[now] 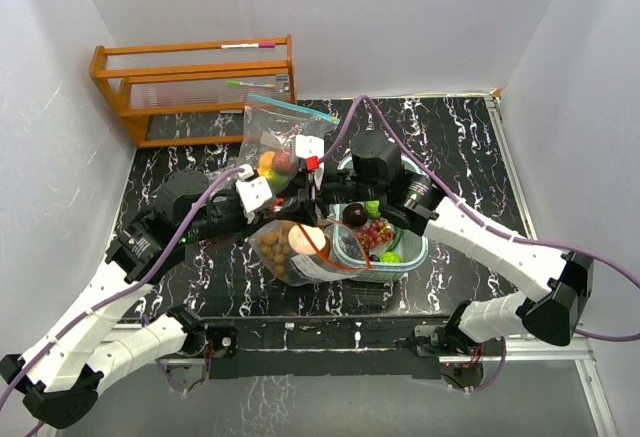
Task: Place the food in the zip-top bag and seal the zipper
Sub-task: Zip the zipper food storage bag at the center of the board.
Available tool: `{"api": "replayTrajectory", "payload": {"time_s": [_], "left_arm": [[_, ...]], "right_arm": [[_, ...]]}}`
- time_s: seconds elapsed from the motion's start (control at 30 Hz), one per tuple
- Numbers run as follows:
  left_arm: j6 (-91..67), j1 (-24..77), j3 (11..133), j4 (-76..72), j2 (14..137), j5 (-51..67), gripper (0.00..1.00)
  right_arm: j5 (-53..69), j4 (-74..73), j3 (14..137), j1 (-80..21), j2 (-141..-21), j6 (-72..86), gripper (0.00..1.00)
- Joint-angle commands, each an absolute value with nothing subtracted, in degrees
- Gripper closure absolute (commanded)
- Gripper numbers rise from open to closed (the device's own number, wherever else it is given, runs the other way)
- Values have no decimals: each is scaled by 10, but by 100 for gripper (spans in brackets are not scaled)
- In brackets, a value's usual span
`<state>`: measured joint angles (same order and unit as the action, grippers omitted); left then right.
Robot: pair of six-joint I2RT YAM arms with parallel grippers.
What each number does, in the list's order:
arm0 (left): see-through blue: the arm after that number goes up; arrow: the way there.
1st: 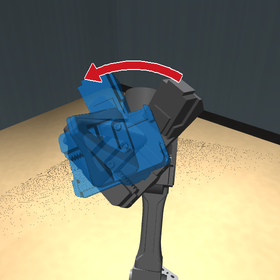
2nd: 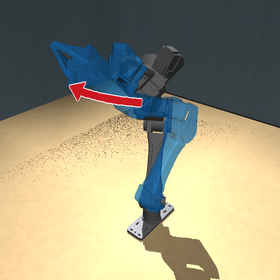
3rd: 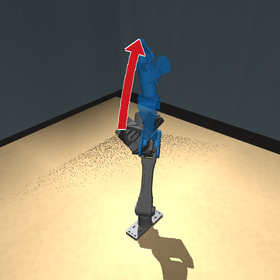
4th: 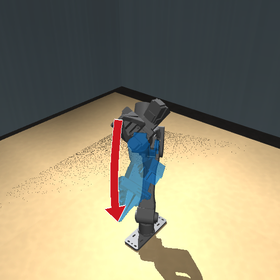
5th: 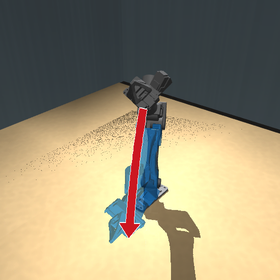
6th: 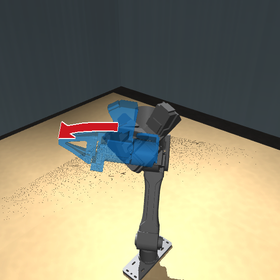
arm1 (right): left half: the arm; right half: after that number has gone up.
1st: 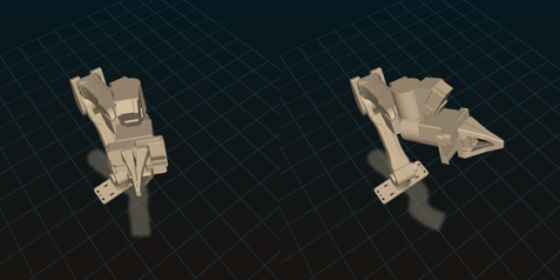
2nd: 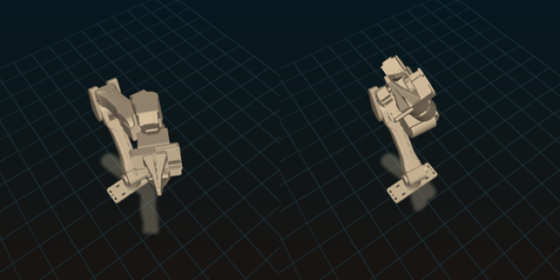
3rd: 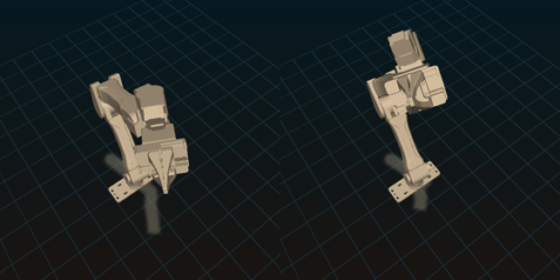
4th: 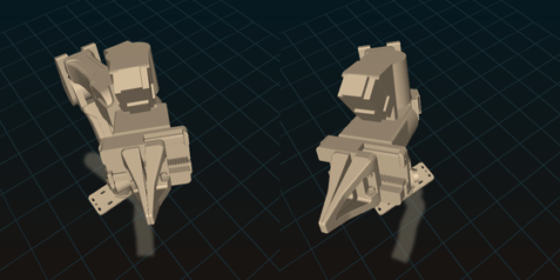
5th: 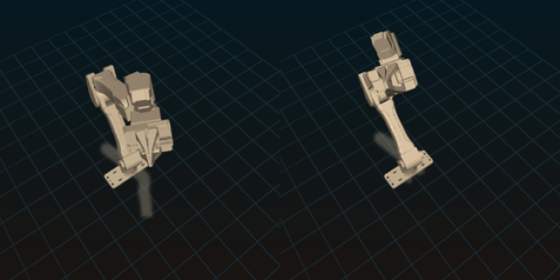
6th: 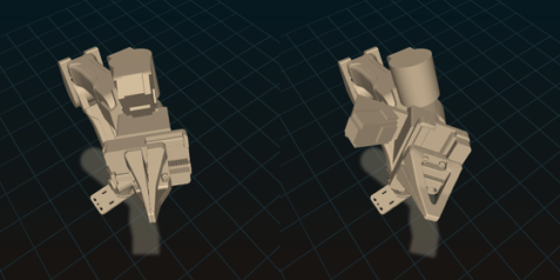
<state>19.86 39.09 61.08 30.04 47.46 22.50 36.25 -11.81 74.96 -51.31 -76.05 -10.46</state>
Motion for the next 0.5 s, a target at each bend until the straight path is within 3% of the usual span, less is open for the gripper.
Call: {"api": "replayTrajectory", "payload": {"time_s": [0.0,0.23,0.47], "left_arm": [[193,389,632,291,470,230,100],[193,388,629,291,471,229,100],[192,389,629,292,466,228,100]], "right_arm": [[380,-85,786,-513,-759,-106,55],[373,-65,773,-513,-743,-93,72],[371,-75,771,-513,-748,-92,70]]}}
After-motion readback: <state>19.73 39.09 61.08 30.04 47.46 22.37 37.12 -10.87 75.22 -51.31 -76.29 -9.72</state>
